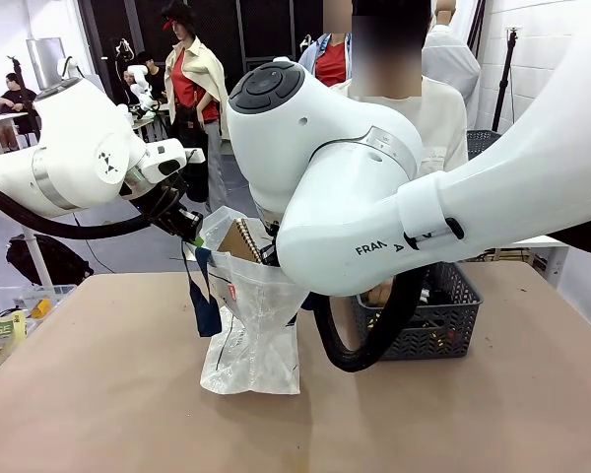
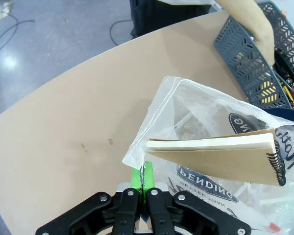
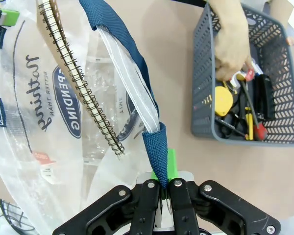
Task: Transfer purchased items from the store into the shopping bag.
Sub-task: Move the Reusable shopping bag to the right side of the table.
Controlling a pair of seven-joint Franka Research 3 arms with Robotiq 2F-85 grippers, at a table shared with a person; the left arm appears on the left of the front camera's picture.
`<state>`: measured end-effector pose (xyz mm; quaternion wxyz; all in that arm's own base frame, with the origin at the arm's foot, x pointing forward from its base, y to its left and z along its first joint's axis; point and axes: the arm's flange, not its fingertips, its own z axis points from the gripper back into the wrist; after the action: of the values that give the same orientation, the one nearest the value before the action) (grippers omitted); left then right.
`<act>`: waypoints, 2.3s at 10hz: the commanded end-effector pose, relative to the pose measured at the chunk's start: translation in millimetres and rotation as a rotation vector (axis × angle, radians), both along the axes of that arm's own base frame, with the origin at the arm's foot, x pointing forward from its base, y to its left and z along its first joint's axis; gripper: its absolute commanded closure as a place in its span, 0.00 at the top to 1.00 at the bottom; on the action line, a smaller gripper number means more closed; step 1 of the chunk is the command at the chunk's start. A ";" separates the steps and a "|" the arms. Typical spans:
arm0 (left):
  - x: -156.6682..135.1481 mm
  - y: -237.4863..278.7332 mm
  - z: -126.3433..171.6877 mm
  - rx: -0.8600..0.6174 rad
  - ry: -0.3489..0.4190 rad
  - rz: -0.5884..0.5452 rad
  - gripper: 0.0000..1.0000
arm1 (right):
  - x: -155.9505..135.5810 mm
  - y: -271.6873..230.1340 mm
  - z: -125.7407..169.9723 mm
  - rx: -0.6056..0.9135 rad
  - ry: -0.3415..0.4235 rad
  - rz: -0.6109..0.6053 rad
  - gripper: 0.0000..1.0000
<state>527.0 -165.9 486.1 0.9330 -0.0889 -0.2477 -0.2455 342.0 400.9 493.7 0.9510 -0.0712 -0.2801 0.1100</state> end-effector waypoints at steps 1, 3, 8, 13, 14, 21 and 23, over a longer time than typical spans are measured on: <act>-0.1 1.7 1.9 -0.002 -0.003 0.004 0.00 | -0.2 -0.9 -1.4 -0.007 -0.007 -0.001 0.00; -0.1 1.7 1.9 -0.002 -0.003 0.004 0.00 | -0.2 -0.9 -1.4 -0.007 -0.007 -0.001 0.00; -0.1 1.7 1.9 -0.002 -0.003 0.004 0.00 | -0.2 -0.9 -1.4 -0.007 -0.007 -0.001 0.00; -0.1 1.7 1.9 -0.002 -0.003 0.004 0.00 | -0.2 -0.9 -1.4 -0.007 -0.007 -0.001 0.00; -0.1 1.7 1.9 -0.002 -0.003 0.004 0.00 | -0.2 -0.9 -1.4 -0.007 -0.007 -0.001 0.00; -0.1 1.7 1.9 -0.002 -0.003 0.004 0.00 | -0.2 -0.9 -1.4 -0.007 -0.007 -0.001 0.00; -0.1 1.7 1.9 -0.002 -0.003 0.004 0.00 | -0.2 -0.9 -1.4 -0.007 -0.007 -0.001 0.00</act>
<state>527.0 -165.8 486.1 0.9330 -0.0889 -0.2477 -0.2454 341.9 401.0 493.7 0.9510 -0.0712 -0.2801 0.1100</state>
